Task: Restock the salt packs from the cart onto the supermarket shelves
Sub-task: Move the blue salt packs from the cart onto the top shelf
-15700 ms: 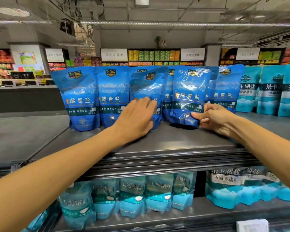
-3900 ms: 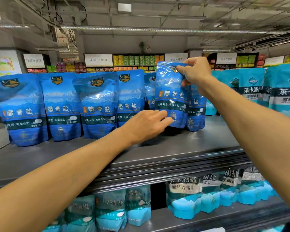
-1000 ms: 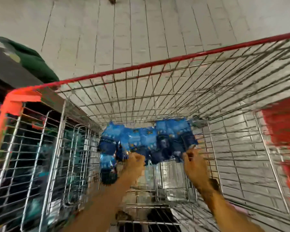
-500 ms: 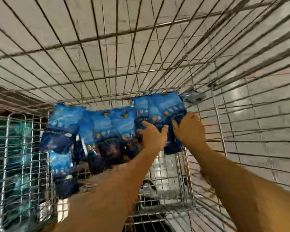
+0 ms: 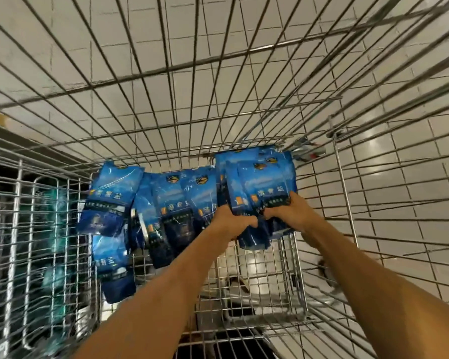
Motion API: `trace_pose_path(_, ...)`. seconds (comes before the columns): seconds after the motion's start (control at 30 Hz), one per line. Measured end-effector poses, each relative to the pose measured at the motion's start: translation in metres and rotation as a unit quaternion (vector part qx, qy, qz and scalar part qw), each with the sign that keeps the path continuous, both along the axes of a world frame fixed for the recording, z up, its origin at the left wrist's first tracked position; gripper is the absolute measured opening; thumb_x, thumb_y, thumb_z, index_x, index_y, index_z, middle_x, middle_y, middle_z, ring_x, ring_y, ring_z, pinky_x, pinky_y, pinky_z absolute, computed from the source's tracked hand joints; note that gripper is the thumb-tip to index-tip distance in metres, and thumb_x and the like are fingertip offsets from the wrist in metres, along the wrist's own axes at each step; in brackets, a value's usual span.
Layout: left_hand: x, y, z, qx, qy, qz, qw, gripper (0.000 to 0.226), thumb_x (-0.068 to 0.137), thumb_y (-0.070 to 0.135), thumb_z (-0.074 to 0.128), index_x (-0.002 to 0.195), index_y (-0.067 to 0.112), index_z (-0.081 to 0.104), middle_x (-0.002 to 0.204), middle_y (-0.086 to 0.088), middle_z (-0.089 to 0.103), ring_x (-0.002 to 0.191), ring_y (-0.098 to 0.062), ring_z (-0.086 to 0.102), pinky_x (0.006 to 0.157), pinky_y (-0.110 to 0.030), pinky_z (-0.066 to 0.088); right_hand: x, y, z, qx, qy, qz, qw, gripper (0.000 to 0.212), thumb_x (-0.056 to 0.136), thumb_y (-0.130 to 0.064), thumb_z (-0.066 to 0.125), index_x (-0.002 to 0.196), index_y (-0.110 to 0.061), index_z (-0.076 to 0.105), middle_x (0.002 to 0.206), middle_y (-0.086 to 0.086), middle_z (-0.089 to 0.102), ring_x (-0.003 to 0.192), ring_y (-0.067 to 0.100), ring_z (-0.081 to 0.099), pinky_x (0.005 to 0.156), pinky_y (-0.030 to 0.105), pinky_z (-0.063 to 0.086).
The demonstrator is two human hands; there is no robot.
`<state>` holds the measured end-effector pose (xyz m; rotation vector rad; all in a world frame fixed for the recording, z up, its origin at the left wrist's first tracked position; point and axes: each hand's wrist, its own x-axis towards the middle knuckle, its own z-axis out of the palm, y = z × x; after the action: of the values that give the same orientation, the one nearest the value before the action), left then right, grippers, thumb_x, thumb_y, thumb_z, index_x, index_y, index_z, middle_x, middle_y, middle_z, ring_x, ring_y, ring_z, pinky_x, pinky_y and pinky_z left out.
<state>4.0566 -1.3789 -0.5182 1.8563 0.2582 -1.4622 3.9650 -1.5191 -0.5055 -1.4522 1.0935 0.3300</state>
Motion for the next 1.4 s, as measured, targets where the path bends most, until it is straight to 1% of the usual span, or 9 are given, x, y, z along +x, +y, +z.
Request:
trace_pose_path(0.13, -0.001, 0.038, 0.017, -0.028, 0.035, 0.047, 0.998, 0.013, 0.074, 0.018, 0.078, 0.085, 0.019, 0.072, 0.083, -0.006, 0.076, 0.078, -0.022, 0.073, 0.066, -0.036, 0.060, -0.020, 0.023, 0.026, 0.038, -0.082, -0.093, 0.992, 0.018, 0.082, -0.010, 0.079, 0.096, -0.017, 0.072, 0.081, -0.011, 0.077, 0.071, 0.002, 0.072, 0.057, 0.013, 0.054)
trace_pose_path(0.23, 0.002, 0.067, 0.056, -0.062, 0.047, 0.089, 0.993, 0.014, 0.074, 0.026, 0.082, 0.084, 0.027, 0.072, 0.080, 0.002, 0.077, 0.079, -0.018, 0.073, 0.056, -0.030, 0.056, -0.029, 0.041, 0.060, 0.043, -0.086, -0.129, 0.987, 0.027, 0.092, -0.039, 0.066, 0.115, -0.024, 0.068, 0.105, -0.003, 0.076, 0.095, 0.013, 0.073, 0.080, 0.032, 0.059)
trace_pose_path(0.43, 0.018, 0.117, 0.169, -0.114, 0.030, 0.148, 0.982, 0.061, 0.065, 0.033, 0.086, 0.120, 0.018, 0.065, 0.111, -0.008, 0.074, 0.097, -0.028, 0.071, 0.066, -0.036, 0.060, -0.033, 0.072, 0.157, 0.143, -0.117, -0.162, 0.969, 0.046, 0.074, -0.037, 0.084, 0.116, -0.027, 0.069, 0.125, 0.011, 0.069, 0.105, 0.027, 0.071, 0.077, 0.042, 0.059)
trace_pose_path(0.57, 0.026, 0.160, 0.259, -0.143, 0.006, 0.201, 0.969, 0.057, 0.062, 0.028, 0.087, 0.114, 0.022, 0.063, 0.102, -0.003, 0.076, 0.087, -0.023, 0.075, 0.063, -0.036, 0.060, -0.024, 0.103, 0.241, 0.139, -0.129, -0.183, 0.965, 0.101, 0.052, -0.039, 0.093, 0.140, -0.015, 0.051, 0.141, 0.010, 0.057, 0.121, 0.033, 0.061, 0.097, 0.055, 0.052)
trace_pose_path(0.8, 0.021, 0.237, 0.419, -0.189, -0.142, 0.272, 0.933, 0.080, 0.037, 0.043, 0.092, 0.111, 0.028, 0.063, 0.097, 0.001, 0.077, 0.086, -0.024, 0.074, 0.066, -0.038, 0.057, -0.005, 0.162, 0.397, 0.145, -0.206, -0.086, 0.964, 0.094, 0.039, -0.054, 0.097, 0.124, -0.030, 0.066, 0.127, 0.021, 0.065, 0.113, 0.046, 0.061, 0.101, 0.064, 0.043)
trace_pose_path(0.87, 0.017, 0.262, 0.466, -0.212, -0.201, 0.303, 0.907, 0.083, 0.040, 0.045, 0.090, 0.116, 0.026, 0.064, 0.102, 0.001, 0.076, 0.090, -0.021, 0.073, 0.064, -0.035, 0.056, 0.000, 0.181, 0.441, 0.152, -0.232, -0.050, 0.959, 0.084, 0.043, -0.053, 0.097, 0.119, -0.031, 0.067, 0.118, 0.014, 0.072, 0.112, 0.045, 0.063, 0.096, 0.068, 0.046)
trace_pose_path(0.97, 0.013, 0.297, 0.534, -0.260, -0.279, 0.344, 0.858, 0.081, 0.046, 0.038, 0.090, 0.121, 0.021, 0.063, 0.112, -0.004, 0.074, 0.097, -0.024, 0.072, 0.067, -0.035, 0.058, 0.018, 0.207, 0.497, 0.147, -0.291, -0.021, 0.945, 0.085, 0.040, -0.042, 0.097, 0.118, -0.024, 0.066, 0.104, -0.001, 0.077, 0.094, 0.020, 0.075, 0.070, 0.038, 0.062)
trace_pose_path(1.13, -0.011, 0.364, 0.644, -0.273, -0.449, 0.388, 0.757, 0.059, 0.050, 0.038, 0.091, 0.104, 0.024, 0.073, 0.106, -0.007, 0.075, 0.098, -0.030, 0.072, 0.084, -0.044, 0.057, 0.063, 0.262, 0.592, 0.183, -0.414, 0.073, 0.889, 0.057, 0.047, -0.027, 0.084, 0.100, -0.010, 0.072, 0.082, 0.004, 0.078, 0.064, 0.015, 0.073, 0.047, 0.023, 0.054)
trace_pose_path(1.4, -0.099, 0.478, 0.780, -0.168, -0.635, 0.452, 0.603, 0.048, 0.059, 0.035, 0.086, 0.104, 0.022, 0.073, 0.107, -0.006, 0.075, 0.100, -0.028, 0.071, 0.092, -0.053, 0.054, 0.091, 0.404, 0.736, 0.282, -0.548, 0.316, 0.721, 0.031, 0.060, -0.016, 0.073, 0.089, -0.021, 0.080, 0.091, 0.006, 0.078, 0.076, 0.015, 0.075, 0.062, 0.025, 0.059)
